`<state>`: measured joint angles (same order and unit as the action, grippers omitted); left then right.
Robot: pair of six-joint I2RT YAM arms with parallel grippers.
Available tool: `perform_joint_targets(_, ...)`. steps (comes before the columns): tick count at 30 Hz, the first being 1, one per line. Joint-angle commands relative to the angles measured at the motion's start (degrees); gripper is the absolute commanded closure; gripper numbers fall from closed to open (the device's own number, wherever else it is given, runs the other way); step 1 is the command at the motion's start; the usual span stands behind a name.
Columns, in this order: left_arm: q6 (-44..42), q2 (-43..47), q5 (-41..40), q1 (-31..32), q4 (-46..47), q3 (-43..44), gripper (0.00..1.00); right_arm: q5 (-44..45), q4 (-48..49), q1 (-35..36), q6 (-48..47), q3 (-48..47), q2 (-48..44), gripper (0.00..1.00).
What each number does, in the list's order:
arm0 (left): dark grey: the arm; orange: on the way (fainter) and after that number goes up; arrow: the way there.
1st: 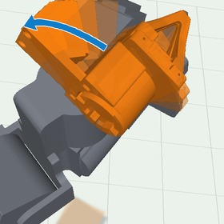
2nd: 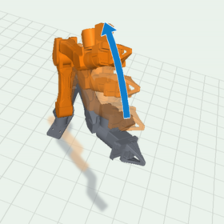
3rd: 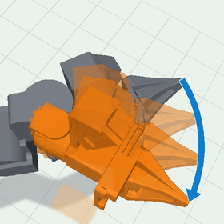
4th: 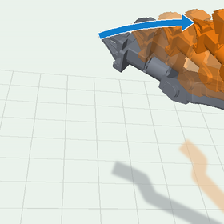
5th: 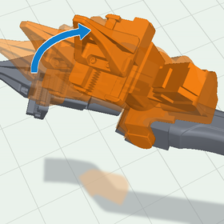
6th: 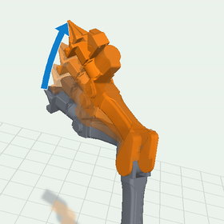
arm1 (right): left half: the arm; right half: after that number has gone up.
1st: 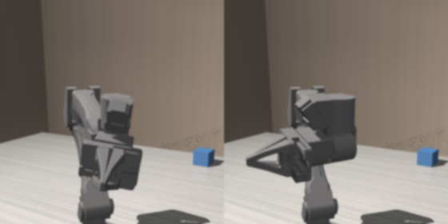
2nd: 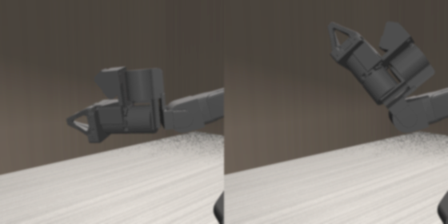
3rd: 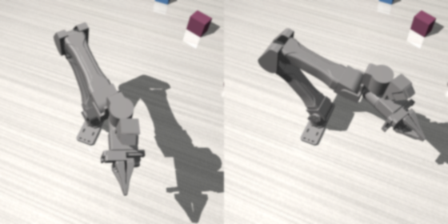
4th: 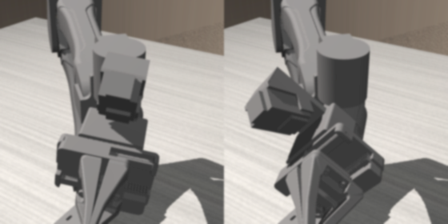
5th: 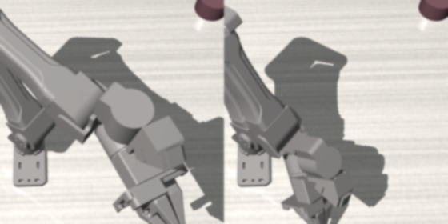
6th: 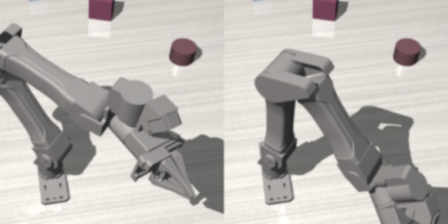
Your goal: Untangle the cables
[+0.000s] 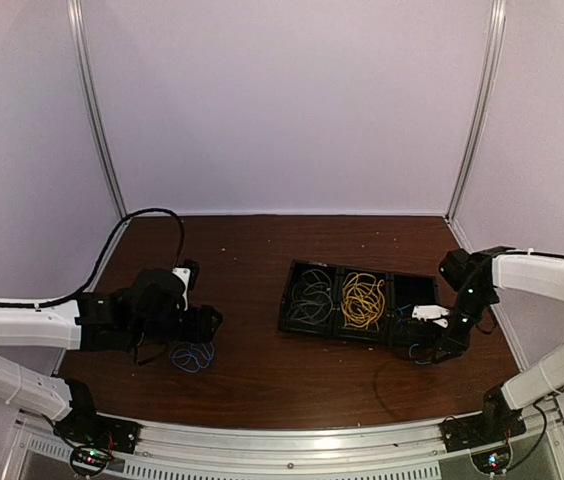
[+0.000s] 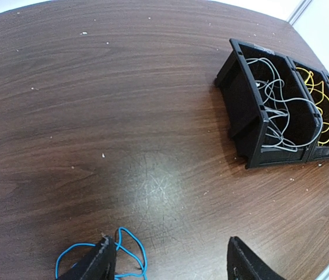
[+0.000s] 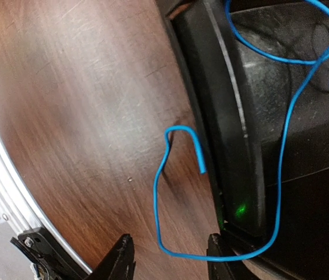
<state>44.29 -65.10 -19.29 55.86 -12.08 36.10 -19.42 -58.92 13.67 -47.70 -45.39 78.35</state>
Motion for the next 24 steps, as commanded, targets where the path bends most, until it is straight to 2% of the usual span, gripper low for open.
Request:
perform_joint_targets(1,0.66,-0.18,-0.99,-0.53,1.09,-0.54,0.34,1.44,3.54,-0.3,2.94,-0.62,0.98,0.61)
perform_joint_targets(6,0.58,-0.55,-0.93,-0.56,1.24,-0.68,0.34,0.8,3.02,-0.27,3.43,-1.65,1.61,0.88)
perform_joint_targets(10,0.62,-0.81,-0.99,-0.58,1.28,-0.68,0.34,-0.14,1.61,-0.31,3.76,-3.58,0.2,1.0)
perform_joint_targets(16,0.45,-0.9,-0.92,-0.64,1.27,-0.51,0.34,-2.45,-1.41,-0.31,3.81,-9.48,-2.78,1.0)
perform_joint_targets(24,-0.06,-1.35,-0.22,-0.66,1.18,0.55,0.34,0.29,5.16,-0.29,6.42,-13.72,-0.22,1.0)
